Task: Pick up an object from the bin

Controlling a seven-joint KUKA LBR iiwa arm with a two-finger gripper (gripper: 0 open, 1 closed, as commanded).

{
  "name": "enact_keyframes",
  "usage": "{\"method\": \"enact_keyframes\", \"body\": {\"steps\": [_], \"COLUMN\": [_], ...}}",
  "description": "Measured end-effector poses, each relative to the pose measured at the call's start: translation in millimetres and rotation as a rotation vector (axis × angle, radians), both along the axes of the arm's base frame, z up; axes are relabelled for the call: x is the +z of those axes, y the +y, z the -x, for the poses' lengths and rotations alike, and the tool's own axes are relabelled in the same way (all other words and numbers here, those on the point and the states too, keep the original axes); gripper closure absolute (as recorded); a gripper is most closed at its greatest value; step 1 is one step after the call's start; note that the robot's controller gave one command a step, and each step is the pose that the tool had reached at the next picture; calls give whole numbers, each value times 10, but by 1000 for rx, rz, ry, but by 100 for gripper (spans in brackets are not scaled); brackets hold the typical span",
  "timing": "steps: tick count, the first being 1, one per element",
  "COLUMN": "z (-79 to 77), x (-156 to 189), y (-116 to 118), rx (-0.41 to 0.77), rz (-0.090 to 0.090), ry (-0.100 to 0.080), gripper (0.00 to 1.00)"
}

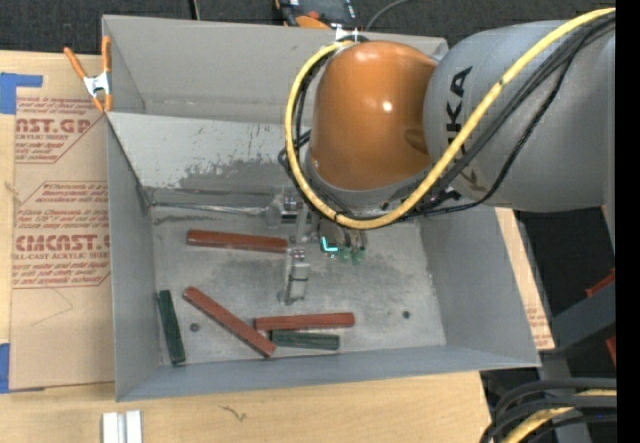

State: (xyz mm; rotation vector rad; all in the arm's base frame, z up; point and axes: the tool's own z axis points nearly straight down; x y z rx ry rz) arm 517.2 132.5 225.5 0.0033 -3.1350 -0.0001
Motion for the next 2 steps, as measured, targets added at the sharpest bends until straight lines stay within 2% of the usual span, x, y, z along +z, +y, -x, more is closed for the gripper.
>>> {"method": "enact_keyframes", "body": {"steps": [1, 2], "z": [396, 234], "x": [-792, -1600], "y": [-148, -658], "rx": [77, 144], "rz": [2, 0], "ry": [4, 1], "gripper": [0, 0]}}
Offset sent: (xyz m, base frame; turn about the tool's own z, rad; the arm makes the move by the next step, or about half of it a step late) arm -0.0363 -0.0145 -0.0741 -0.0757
